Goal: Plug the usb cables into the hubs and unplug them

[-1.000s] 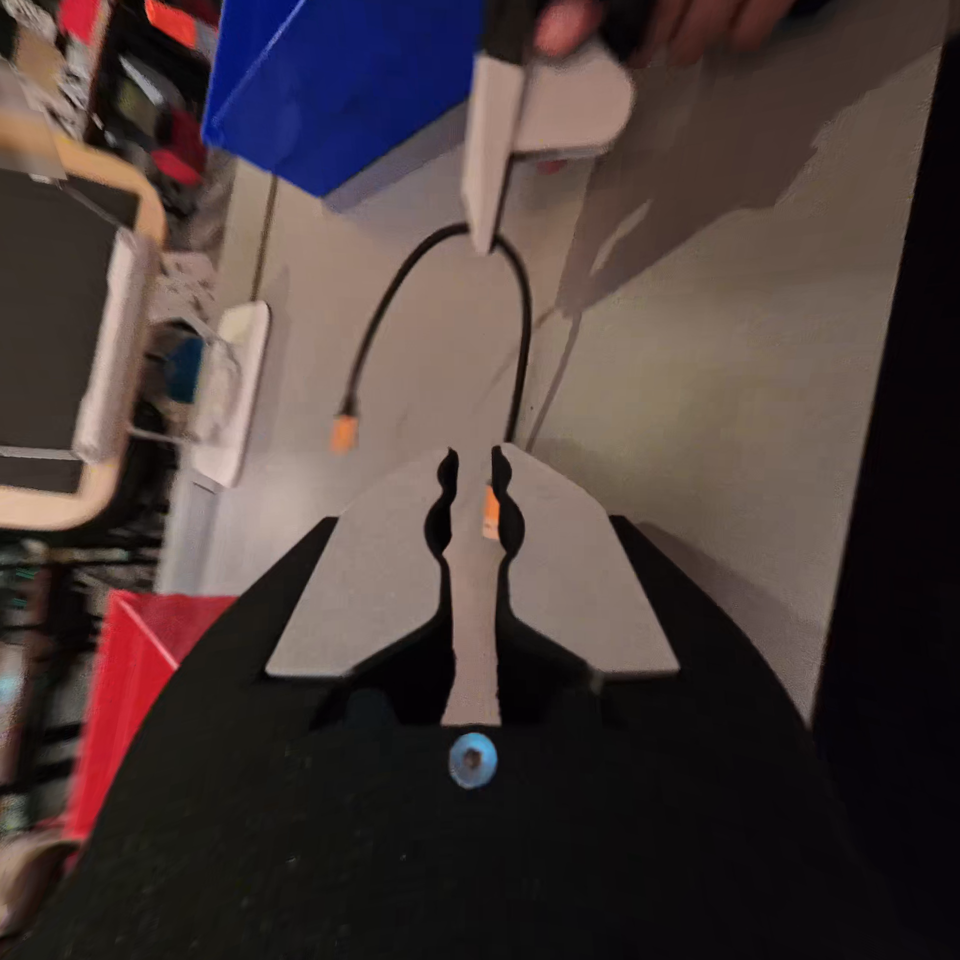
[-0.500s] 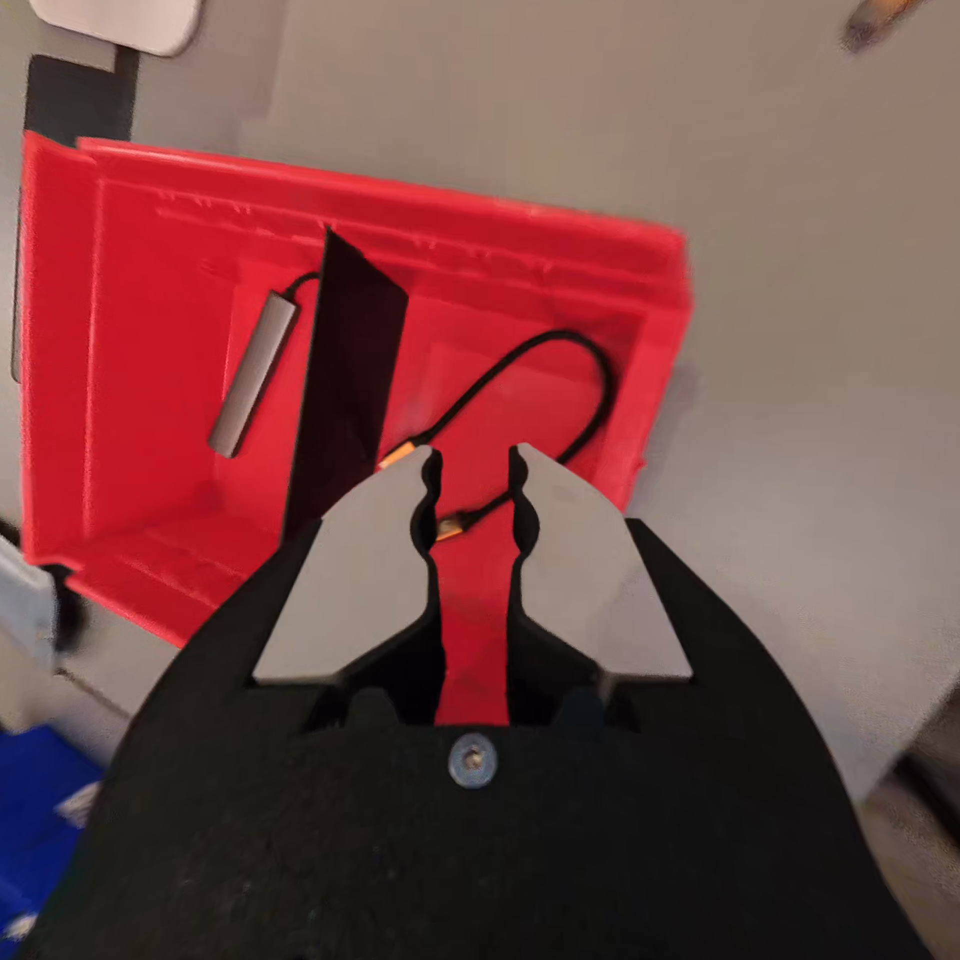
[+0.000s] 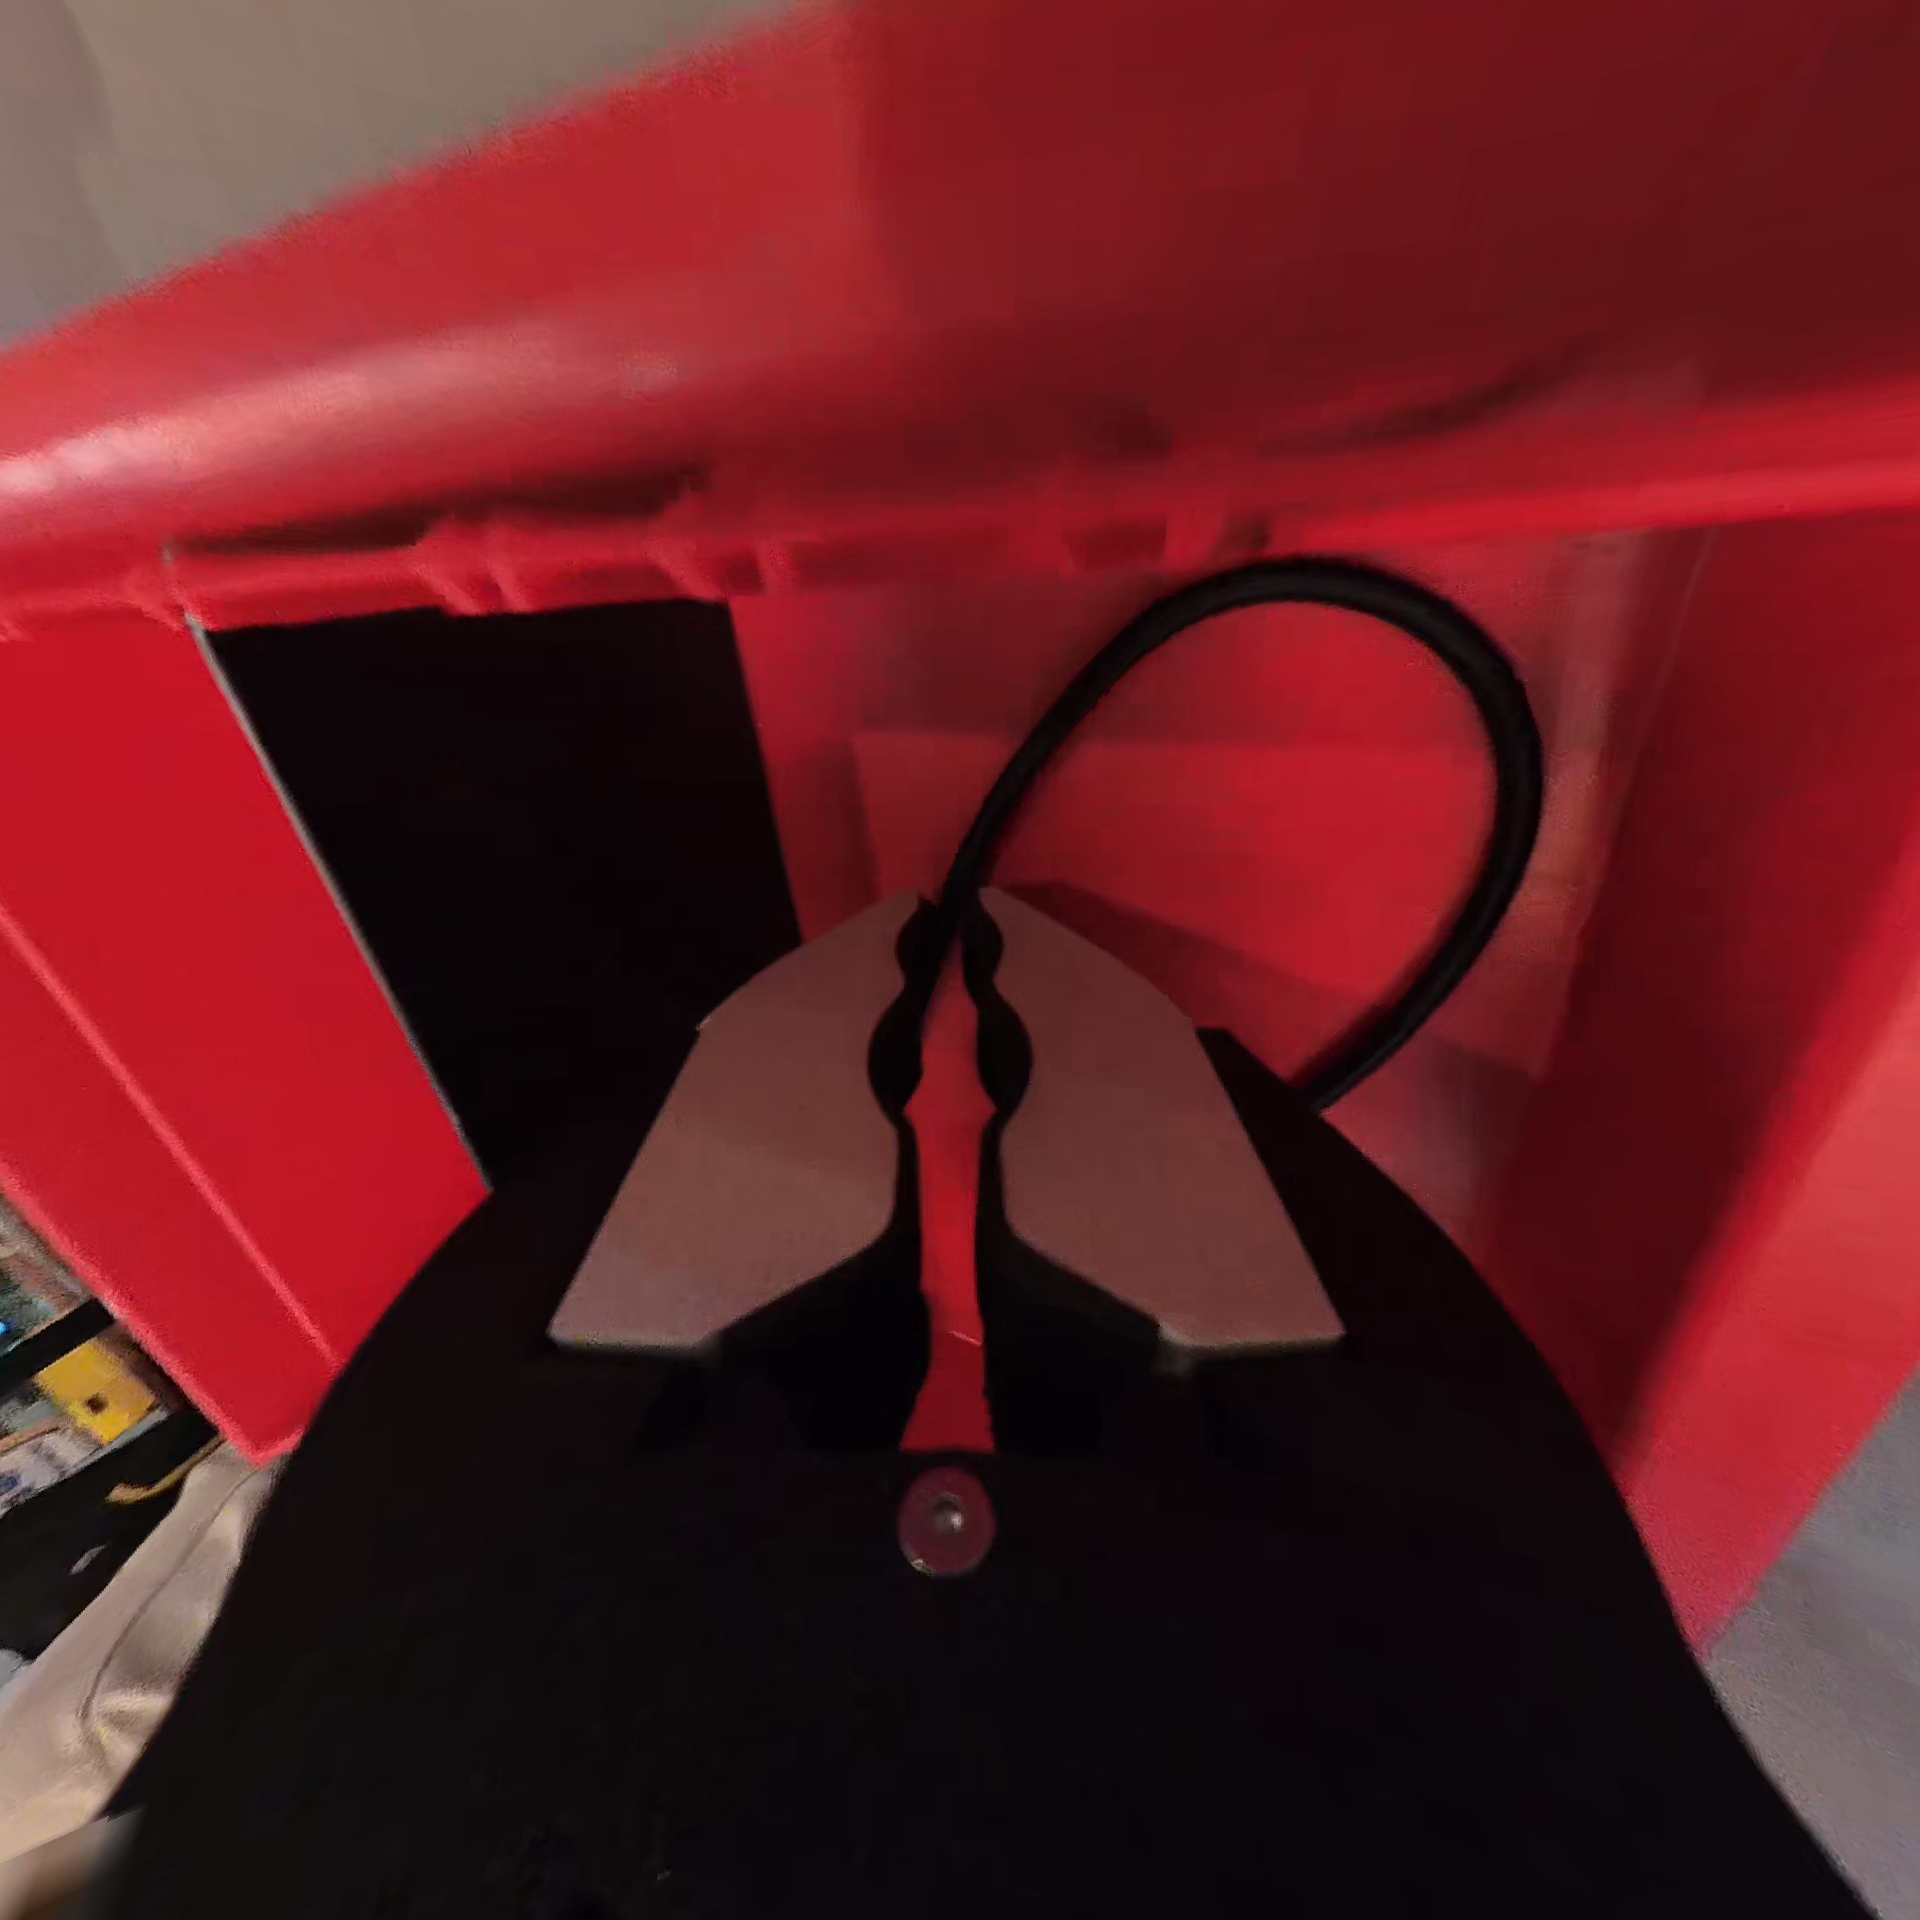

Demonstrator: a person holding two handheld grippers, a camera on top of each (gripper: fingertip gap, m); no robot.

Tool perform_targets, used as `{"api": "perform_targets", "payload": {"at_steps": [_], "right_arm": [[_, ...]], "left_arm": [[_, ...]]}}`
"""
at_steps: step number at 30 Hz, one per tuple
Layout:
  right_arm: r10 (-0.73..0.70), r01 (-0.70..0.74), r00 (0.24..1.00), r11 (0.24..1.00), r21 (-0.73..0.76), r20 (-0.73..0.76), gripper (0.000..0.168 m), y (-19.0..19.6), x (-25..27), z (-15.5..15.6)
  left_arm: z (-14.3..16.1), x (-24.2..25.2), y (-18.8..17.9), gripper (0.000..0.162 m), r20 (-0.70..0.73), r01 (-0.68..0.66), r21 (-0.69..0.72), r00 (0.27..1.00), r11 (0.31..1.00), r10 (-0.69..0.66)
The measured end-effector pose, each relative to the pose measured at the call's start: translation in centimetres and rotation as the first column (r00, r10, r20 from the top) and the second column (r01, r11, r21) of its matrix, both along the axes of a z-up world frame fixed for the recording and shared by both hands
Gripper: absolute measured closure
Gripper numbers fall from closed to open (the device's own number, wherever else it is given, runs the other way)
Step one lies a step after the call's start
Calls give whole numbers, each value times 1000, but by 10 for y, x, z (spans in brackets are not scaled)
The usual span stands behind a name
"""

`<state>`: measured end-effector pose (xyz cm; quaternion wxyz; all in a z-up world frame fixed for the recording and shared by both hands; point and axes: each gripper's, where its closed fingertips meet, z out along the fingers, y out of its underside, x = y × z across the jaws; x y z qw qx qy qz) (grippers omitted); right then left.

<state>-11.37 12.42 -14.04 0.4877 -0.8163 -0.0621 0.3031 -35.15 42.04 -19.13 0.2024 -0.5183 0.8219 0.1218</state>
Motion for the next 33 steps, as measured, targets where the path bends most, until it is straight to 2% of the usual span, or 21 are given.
{"api": "perform_targets", "payload": {"at_steps": [2,4,10,15,19,23,25,26,28,31,33], "right_arm": [[25,-25,999,999,33,23,133,2,-7,5],[45,-49,998,996,72,47,133,5,-15,12],[68,-100,983,977,186,171,131,33,-45,32],[115,-171,971,948,269,211,130,83,-102,76],[196,-217,975,934,285,101,127,122,-156,119],[227,-222,974,933,282,16,125,146,-184,143],[245,-236,969,929,283,4,142,147,-189,147],[246,-233,969,925,301,-8,163,146,-188,151],[234,-226,972,923,310,12,166,143,-183,150],[219,-220,975,931,290,37,167,136,-167,141],[151,-166,986,939,302,72,167,138,-139,139]], "left_arm": [[2,-7,0,159,-3,-11,47,1000,999,11],[12,-14,0,159,53,-34,85,998,996,30],[88,-39,-16,160,273,-130,189,959,973,75],[149,-34,-45,160,327,-106,304,945,947,1],[181,-10,-75,160,306,-34,417,946,908,-104],[199,16,-105,160,268,35,513,943,857,-199],[200,26,-118,161,259,60,533,938,844,-230],[199,31,-124,161,257,71,535,936,842,-242],[199,38,-132,161,262,73,557,930,827,-259],[200,48,-142,161,357,43,550,891,834,-281],[203,52,-150,152,462,-4,516,844,857,-274]]}}
